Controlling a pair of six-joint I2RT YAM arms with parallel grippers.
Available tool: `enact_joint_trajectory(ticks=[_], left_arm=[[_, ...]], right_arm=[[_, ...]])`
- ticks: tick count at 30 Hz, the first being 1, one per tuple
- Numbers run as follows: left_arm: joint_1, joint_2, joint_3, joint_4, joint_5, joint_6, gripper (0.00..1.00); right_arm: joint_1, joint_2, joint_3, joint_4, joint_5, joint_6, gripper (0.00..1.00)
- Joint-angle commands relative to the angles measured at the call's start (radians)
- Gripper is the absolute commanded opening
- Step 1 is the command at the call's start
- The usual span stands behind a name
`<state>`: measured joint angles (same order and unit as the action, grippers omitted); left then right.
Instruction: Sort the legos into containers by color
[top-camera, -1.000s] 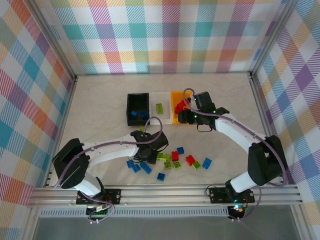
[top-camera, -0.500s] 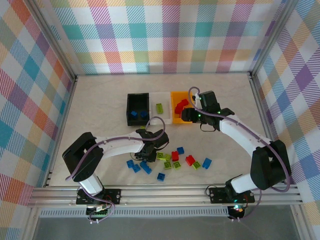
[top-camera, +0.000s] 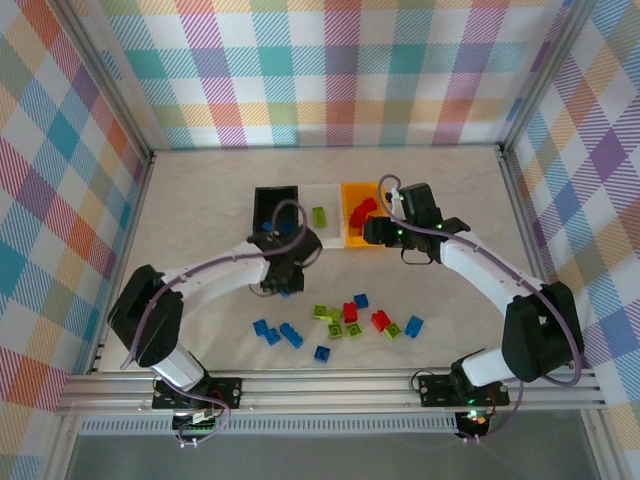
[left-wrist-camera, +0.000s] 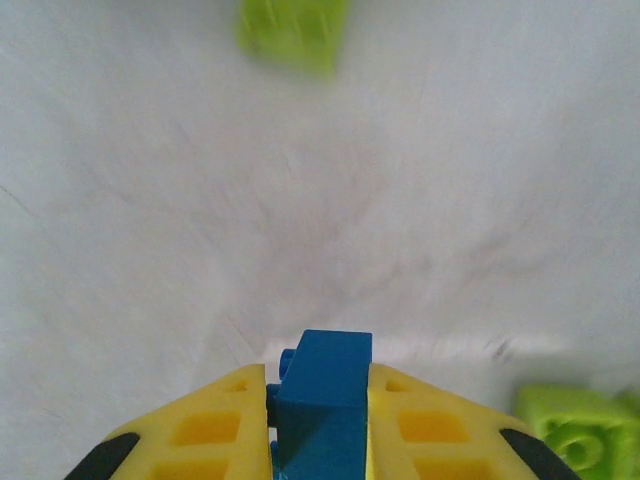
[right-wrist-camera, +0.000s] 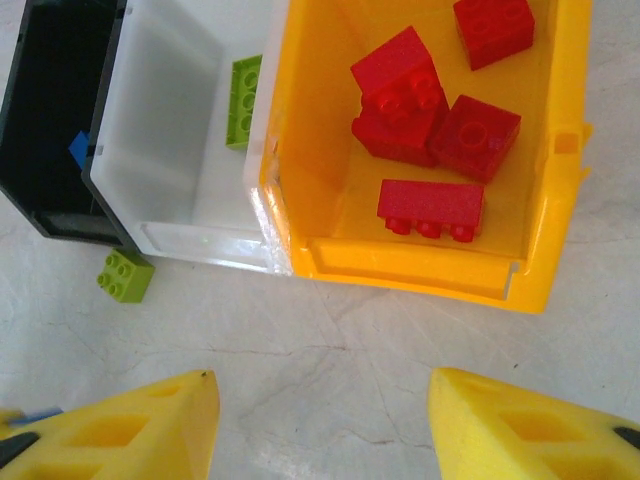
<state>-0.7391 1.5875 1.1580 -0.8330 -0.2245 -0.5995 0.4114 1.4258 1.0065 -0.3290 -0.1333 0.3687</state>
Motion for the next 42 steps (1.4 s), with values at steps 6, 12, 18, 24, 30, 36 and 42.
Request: enact_joint_trajectory(ticks=[6,12,18,24,30,36,42], left_arm=[[0.190,0.111,0.301,0.006,-0.033,0.077,0.19],[0.261,0.310,0.479,0.002,-0.046,0.082,0.15],[0.309,0.420,0.584,-0.006,-0.042,0.069,0.18],[0.304,0.414,0.627,0.003,0.005,0.065,0.58],[0.264,0.280,0.580,0.034,0.054,0.065,0.80],[0.261,0.031,0.408,0.074,0.075,0.026,1.00],[0.317,-0.170,0.352,-0.006,-0.010,0.021,1.00]], right_arm=[[-0.005,-0.021,-0.031,0.027,-0.044,0.018,0.57],[0.003,-0.029,-0.037,0.021,-0.069,0.015,0.56],[0.012,-0.050,-0.061,0.014,-0.081,0.010,0.56],[0.028,-0.075,-0.080,-0.015,-0.101,-0.006,0.57],[0.153,-0.084,-0.073,-0.067,-0.132,-0.069,0.58],[0.430,0.017,-0.017,-0.091,-0.128,-0.123,0.58],[0.675,0.186,0.095,-0.108,-0.052,-0.181,0.58]])
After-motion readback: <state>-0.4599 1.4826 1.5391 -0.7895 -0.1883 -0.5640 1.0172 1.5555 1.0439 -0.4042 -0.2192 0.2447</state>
